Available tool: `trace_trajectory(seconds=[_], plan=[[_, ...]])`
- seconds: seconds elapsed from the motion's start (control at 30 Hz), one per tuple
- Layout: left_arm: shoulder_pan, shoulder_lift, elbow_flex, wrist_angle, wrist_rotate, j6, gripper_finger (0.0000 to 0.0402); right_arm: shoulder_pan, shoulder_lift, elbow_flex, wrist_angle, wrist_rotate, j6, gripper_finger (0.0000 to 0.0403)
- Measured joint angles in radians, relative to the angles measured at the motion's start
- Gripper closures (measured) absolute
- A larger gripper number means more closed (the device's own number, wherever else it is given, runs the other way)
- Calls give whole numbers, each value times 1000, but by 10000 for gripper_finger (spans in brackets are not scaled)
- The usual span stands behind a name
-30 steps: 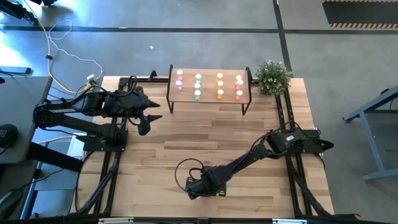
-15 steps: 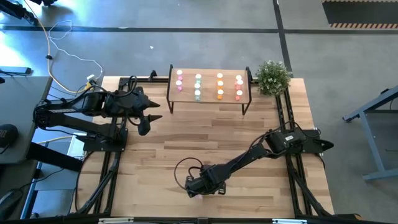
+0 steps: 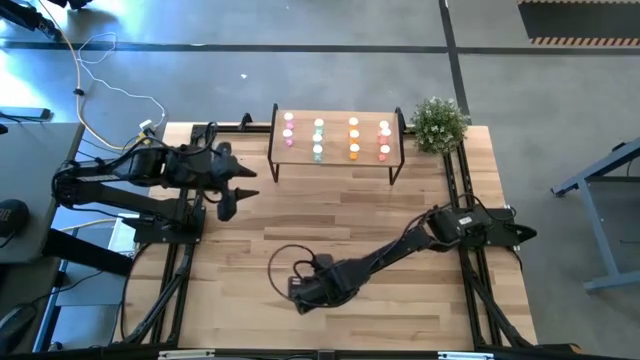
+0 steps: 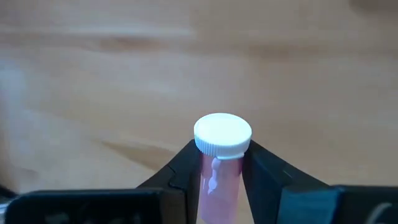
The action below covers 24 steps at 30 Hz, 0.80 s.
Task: Pick and place medicine bottles onto shelf by color
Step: Put the violet pill bottle on the shelf aligned with the other violet pill bottles
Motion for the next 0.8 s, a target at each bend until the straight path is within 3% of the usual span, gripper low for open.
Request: trace_trajectory(seconds=[0.2, 0.37, 0.8], plan=[[0, -32, 0, 0, 57, -26, 181, -44, -1, 162, -99, 219, -163, 316], [0, -56, 0, 0, 58, -50, 181, -106, -2, 319, -214, 336, -346, 316], [0, -72, 0, 10, 65, -185, 181, -268, -116, 359, -167, 387, -831, 316]])
